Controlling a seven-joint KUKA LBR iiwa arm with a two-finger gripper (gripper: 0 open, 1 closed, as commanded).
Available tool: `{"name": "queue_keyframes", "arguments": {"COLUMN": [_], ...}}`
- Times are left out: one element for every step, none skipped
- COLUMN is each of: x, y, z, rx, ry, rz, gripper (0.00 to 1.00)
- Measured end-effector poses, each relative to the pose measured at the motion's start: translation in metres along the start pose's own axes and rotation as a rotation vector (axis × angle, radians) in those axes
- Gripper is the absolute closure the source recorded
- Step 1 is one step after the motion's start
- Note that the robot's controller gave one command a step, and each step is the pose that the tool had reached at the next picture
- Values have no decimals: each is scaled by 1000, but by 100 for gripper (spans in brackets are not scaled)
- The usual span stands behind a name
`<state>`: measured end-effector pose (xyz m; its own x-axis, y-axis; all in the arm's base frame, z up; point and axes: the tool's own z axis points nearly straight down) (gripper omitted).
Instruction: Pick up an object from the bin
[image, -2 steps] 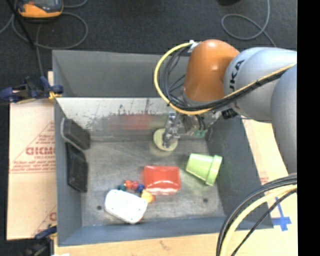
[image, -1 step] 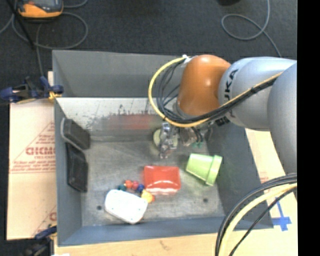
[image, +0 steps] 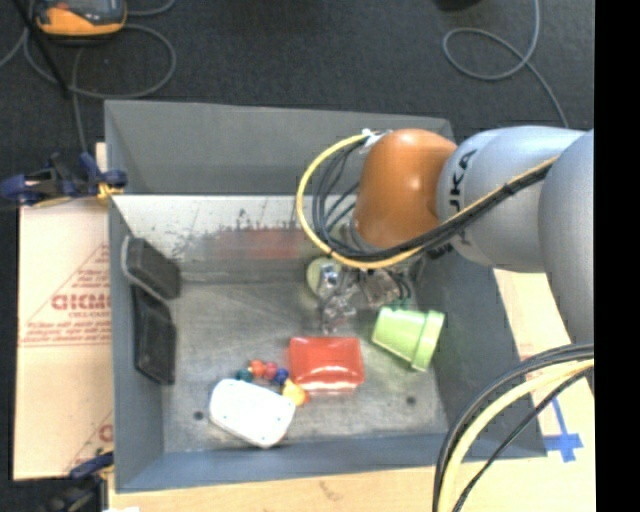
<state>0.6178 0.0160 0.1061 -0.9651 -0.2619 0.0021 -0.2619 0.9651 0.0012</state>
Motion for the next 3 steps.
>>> {"name": "queue_keyframes", "arguments": {"x": [-14,-10,3], "y": [6,15,17], "z": [-55,-88,-132], "rx": [0,2,0], "ry": [-1,-10,1], "rz": [213,248,278], "gripper": [100,100,100]}}
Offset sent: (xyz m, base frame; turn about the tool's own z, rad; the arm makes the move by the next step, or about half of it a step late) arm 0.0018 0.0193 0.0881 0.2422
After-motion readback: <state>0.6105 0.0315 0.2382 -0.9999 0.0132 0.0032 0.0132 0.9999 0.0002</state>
